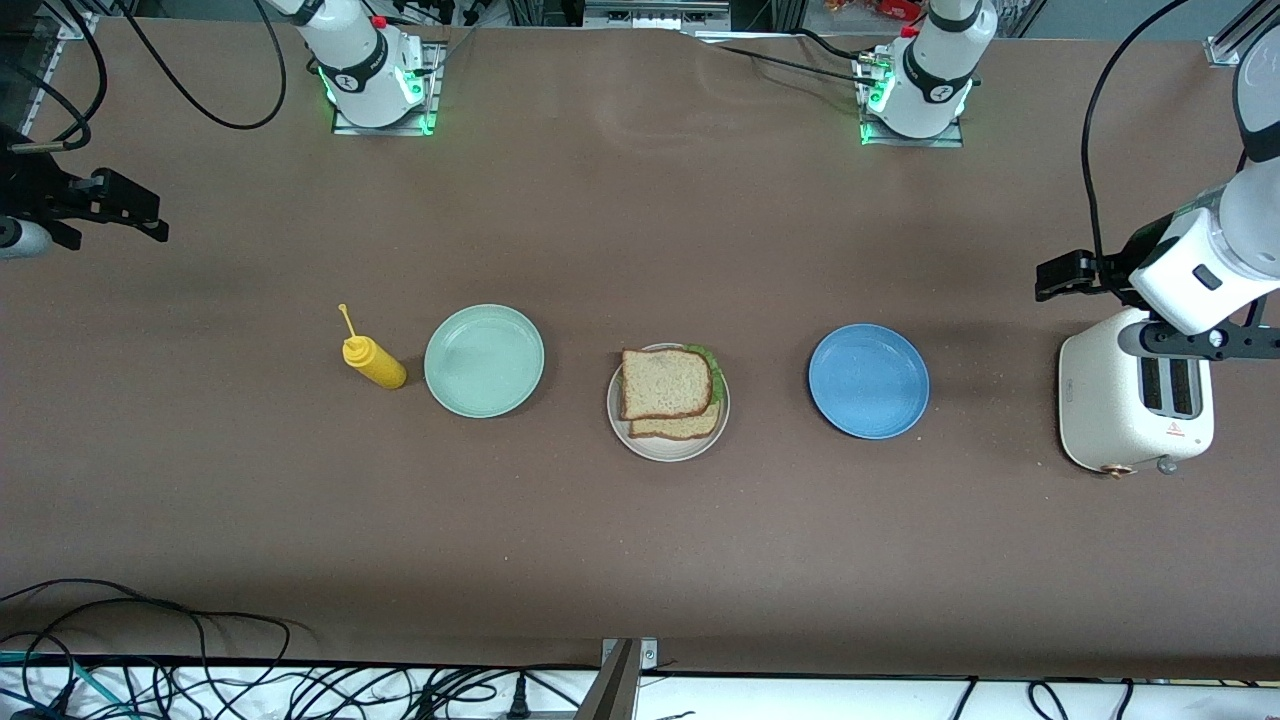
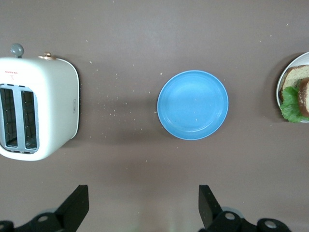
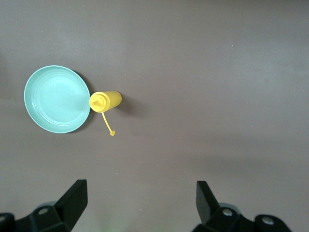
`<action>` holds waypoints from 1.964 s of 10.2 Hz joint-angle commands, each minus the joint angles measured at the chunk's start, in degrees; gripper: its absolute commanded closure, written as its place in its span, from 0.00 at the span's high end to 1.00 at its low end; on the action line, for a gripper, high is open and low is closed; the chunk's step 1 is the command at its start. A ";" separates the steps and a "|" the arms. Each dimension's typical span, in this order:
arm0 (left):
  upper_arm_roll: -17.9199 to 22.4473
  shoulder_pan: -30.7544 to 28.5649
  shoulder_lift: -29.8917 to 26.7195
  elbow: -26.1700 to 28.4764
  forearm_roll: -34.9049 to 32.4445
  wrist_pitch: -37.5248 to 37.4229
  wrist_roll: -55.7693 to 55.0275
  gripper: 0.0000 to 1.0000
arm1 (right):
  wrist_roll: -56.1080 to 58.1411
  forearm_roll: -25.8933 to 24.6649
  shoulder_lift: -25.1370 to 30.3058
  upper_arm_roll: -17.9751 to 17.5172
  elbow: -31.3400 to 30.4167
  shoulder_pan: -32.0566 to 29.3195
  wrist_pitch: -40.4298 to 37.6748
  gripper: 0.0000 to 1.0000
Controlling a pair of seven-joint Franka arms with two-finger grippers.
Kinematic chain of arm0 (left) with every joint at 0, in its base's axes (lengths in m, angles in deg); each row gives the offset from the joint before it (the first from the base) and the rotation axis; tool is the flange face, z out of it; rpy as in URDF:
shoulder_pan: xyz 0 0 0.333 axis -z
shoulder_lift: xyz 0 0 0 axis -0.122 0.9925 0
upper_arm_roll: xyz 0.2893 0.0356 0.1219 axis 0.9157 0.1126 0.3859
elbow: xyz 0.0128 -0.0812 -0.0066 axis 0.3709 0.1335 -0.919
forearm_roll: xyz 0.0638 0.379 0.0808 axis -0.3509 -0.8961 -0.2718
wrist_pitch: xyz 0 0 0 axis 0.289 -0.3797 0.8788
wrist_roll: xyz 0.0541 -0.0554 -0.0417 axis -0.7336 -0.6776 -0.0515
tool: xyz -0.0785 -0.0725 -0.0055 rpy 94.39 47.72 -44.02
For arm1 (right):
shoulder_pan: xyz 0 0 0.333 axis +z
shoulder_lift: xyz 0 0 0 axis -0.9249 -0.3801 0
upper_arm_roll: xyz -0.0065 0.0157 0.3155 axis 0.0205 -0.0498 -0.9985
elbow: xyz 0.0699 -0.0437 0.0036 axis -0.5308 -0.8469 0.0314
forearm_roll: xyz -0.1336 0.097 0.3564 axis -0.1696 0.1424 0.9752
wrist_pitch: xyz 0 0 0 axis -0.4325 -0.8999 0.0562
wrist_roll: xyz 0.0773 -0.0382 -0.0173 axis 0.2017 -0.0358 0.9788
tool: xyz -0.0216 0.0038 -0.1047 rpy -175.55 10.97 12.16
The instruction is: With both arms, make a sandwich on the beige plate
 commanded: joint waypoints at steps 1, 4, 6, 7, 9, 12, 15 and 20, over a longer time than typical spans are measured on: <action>-1.18 -0.77 -3.04 2.83 -1.87 1.14 -0.59 1.00 | -0.44 -0.13 -0.39 0.10 1.25 0.07 -0.38 1.00; -1.27 -0.68 -2.60 2.13 -1.87 -0.17 -0.51 1.00 | -0.44 -0.30 -0.39 0.10 1.25 0.16 -0.38 1.00; -1.27 -0.60 -2.34 2.13 -2.22 -0.18 -0.51 1.00 | -0.44 -0.30 -0.39 0.10 1.25 0.16 -0.38 1.00; -1.18 -0.60 -2.25 2.04 -2.31 -0.18 -0.51 1.00 | -0.44 -0.30 -0.39 0.10 1.25 0.16 -0.38 1.00; -1.18 -0.77 -2.16 2.04 -2.31 -0.18 -0.51 1.00 | -0.44 -0.30 -0.39 0.10 1.25 0.16 -0.38 1.00; -1.18 -0.24 -1.55 1.95 -2.39 -0.18 -0.85 1.00 | -0.44 -0.30 -0.39 0.10 1.25 0.16 -0.38 1.00; -1.09 -0.59 -1.11 1.78 -2.39 -0.18 -0.68 1.00 | -0.44 -0.48 -0.39 0.10 1.25 0.16 0.33 1.00; -1.18 -0.24 -1.02 2.30 -2.39 -0.27 -0.86 1.00 | -0.44 -0.48 -0.31 0.10 1.16 0.16 0.68 1.00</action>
